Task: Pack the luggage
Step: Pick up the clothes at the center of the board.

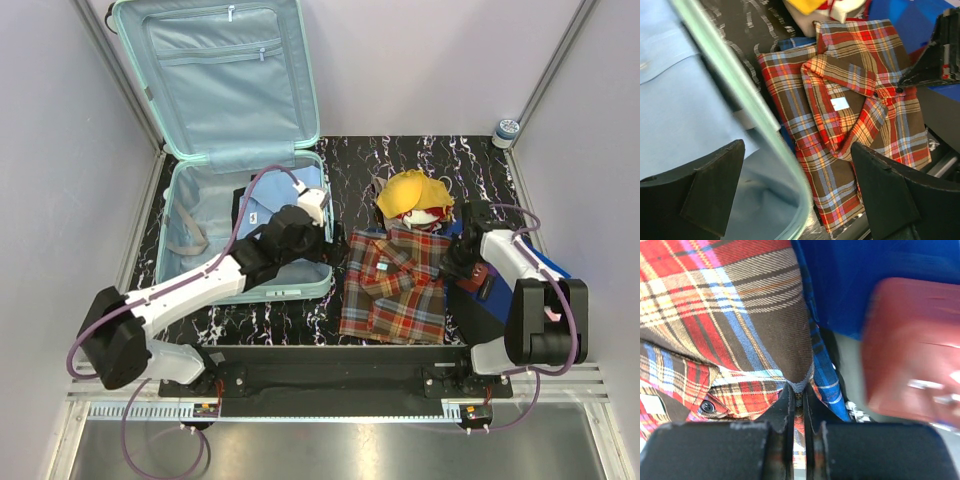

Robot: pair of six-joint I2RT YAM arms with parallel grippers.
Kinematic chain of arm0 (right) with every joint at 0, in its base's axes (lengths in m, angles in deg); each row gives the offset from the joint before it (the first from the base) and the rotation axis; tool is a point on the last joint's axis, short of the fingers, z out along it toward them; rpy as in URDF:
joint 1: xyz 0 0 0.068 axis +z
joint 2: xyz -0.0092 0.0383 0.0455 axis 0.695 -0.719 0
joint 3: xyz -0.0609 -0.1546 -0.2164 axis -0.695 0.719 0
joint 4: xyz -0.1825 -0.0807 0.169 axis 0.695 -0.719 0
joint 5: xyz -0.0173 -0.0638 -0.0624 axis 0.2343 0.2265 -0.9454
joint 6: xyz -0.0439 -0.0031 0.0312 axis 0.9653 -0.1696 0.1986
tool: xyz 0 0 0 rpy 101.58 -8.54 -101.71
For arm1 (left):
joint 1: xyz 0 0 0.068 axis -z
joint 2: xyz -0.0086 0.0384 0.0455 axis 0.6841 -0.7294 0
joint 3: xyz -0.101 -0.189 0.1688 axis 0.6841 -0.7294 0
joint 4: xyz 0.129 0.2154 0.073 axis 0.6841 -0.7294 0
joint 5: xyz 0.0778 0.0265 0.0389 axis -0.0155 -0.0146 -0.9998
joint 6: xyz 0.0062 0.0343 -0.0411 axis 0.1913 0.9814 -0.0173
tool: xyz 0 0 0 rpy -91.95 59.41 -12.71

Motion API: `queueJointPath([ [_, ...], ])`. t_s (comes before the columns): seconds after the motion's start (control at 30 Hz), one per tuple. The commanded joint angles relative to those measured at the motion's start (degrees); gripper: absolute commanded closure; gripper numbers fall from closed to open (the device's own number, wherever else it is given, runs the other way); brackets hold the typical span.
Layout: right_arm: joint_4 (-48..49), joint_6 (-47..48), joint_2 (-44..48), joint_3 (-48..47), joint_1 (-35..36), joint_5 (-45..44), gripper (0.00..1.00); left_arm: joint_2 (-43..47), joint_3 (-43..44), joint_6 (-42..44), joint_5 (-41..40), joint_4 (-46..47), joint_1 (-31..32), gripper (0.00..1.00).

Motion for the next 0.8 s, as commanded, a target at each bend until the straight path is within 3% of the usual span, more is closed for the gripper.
queueJointPath([
  [0.0, -4.0, 1.3, 3.1, -3.0, -3.1, -8.6, 1.0, -4.1, 5.7, 1.2, 2.3, 3.1, 2.3, 0.07],
  [0.27, -5.3, 2.3, 4.2, -3.7, -5.1, -9.2, 0.98, -14.3, 11.5, -1.0, 8.0, 6.4, 6.2, 0.09],
  [0.4, -5.1, 2.5, 4.0, -3.9, -5.1, -6.9, 0.81, -20.0, 14.3, -3.2, 10.5, 7.4, 7.8, 0.12],
  [0.43, -5.1, 2.5, 4.1, -3.9, -5.1, -6.0, 0.66, -22.3, 15.0, -3.6, 11.1, 7.6, 8.1, 0.13],
  [0.53, -4.8, 2.4, 4.9, -3.4, -5.1, -5.2, 0.4, -26.3, 16.5, -5.4, 12.2, 7.6, 8.5, 0.16],
  [0.63, -4.6, 2.5, 5.6, -3.0, -5.1, -3.8, 0.32, -29.4, 17.9, -5.9, 10.9, 7.7, 8.8, 0.18],
  [0.77, -4.2, 2.6, 6.0, -2.5, -5.1, -2.4, 0.29, -31.4, 19.4, -6.6, 5.3, 4.6, 9.1, 0.2],
])
